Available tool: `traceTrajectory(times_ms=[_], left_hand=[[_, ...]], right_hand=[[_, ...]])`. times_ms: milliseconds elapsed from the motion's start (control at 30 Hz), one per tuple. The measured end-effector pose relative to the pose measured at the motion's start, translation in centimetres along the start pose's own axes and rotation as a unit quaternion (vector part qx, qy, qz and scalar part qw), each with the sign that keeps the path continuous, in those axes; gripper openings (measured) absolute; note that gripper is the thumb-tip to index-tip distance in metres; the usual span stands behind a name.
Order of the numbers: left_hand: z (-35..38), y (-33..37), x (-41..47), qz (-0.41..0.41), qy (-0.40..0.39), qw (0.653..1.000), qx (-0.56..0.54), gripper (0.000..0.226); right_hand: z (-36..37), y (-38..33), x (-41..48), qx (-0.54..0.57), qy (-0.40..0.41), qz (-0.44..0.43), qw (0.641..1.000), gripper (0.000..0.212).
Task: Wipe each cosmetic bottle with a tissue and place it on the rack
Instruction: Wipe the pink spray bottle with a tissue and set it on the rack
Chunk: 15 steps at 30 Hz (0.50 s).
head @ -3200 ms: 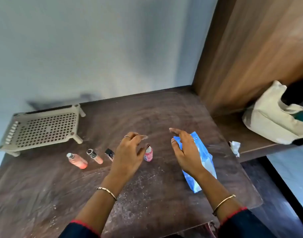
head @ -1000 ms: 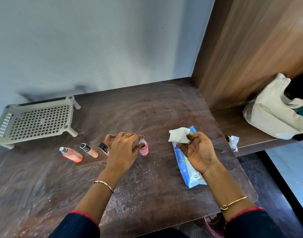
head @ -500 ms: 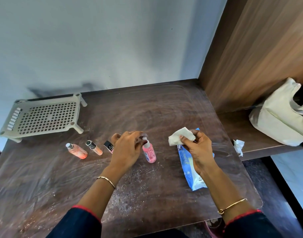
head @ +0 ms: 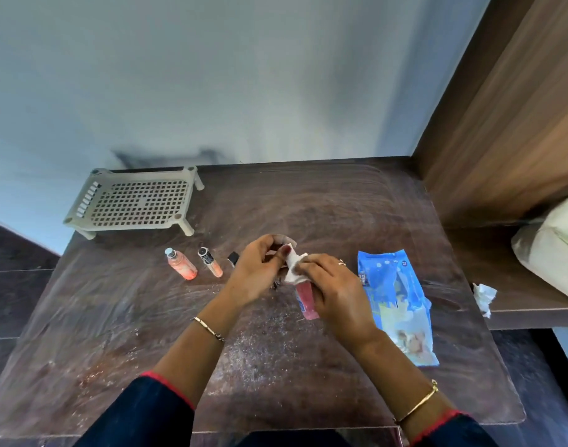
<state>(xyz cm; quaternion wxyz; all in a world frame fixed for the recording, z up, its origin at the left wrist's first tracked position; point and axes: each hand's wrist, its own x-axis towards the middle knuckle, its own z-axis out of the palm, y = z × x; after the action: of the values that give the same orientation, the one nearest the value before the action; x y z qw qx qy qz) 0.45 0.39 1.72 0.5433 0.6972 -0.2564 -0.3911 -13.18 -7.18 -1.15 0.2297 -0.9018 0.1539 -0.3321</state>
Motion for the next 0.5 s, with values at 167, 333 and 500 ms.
traceTrajectory(times_ms=[167, 333, 500], left_hand=[[0.1, 0.3, -1.2, -0.029, 0.009, 0.998, -0.057, 0.012], [1.2, -0.9, -2.5, -0.045, 0.034, 0.992, -0.110, 0.011], [0.8, -1.3, -3.0, -0.061, 0.069, 0.984, -0.151, 0.012]], right_hand=[[-1.1, -1.0, -1.7, -0.028, -0.064, -0.031, 0.997, 0.033], [-1.9, -1.3, -3.7, -0.059, -0.105, -0.003, 0.993, 0.037], [-2.9, -2.0, -6.4, -0.016, -0.163, 0.036, 0.986, 0.036]])
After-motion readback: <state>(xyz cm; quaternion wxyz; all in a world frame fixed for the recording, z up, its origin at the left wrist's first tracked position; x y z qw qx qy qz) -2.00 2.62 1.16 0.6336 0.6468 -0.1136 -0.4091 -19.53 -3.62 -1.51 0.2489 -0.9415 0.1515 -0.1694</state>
